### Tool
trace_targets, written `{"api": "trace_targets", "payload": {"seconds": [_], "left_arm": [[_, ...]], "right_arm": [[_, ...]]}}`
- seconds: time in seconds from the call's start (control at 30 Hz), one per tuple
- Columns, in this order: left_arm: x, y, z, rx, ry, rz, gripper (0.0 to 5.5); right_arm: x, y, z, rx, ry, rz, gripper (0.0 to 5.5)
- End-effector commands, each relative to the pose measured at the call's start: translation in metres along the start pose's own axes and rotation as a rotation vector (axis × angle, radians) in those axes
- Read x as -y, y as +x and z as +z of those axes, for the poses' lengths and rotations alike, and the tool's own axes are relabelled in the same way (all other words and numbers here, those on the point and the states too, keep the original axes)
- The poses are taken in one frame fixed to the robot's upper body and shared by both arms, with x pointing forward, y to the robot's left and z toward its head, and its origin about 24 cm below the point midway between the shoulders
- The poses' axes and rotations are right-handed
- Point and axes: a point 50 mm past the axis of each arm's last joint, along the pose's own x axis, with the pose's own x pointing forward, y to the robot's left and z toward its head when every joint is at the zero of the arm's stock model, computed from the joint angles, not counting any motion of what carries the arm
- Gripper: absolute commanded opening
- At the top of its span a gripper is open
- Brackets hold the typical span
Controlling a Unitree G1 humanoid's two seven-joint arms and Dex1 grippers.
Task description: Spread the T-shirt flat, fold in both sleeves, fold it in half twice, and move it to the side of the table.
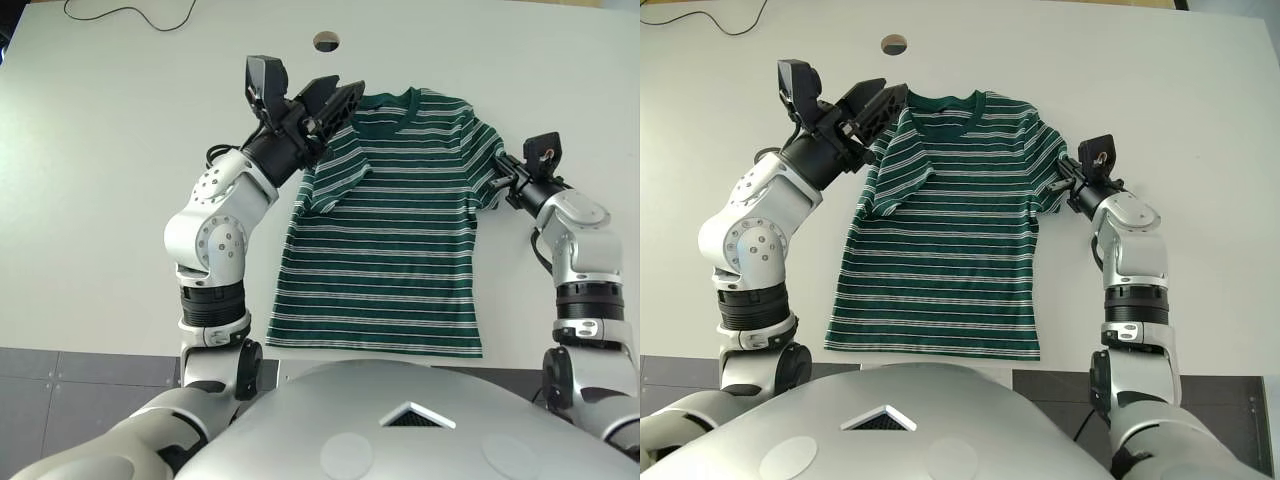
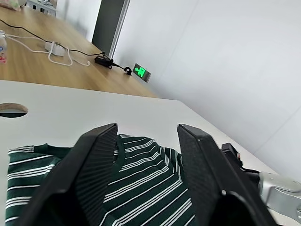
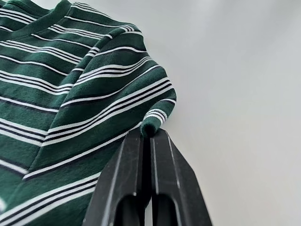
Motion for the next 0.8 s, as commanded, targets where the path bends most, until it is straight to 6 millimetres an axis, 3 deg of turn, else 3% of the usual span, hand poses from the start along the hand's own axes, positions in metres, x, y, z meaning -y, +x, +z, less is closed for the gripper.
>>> {"api": "trace_targets", "payload": {"seconds": [0.03,0.2,0.5,0.73,0.8], "left_arm": [[-0.007,-0.003,0.0,0.004,-0.002,0.032,2.37],[-0.009,-0.002,-0.003,-0.001,-0.008,0.036,2.37],[-0.011,-0.002,-0.009,-0.004,-0.015,0.048,2.37],[-0.014,-0.002,-0.013,-0.013,-0.013,0.07,2.37],[-0.015,-0.002,-0.014,-0.015,-0.01,0.074,2.37]], "right_arm": [[-0.027,0.0,0.028,0.079,-0.044,0.088,0.12],[-0.062,0.01,0.029,0.064,-0.1,0.19,0.12],[-0.1,0.028,0.026,0.025,-0.145,0.298,0.12],[-0.11,0.029,0.017,-0.003,-0.154,0.337,0.12],[-0.109,0.029,0.014,-0.014,-0.142,0.335,0.5]]}}
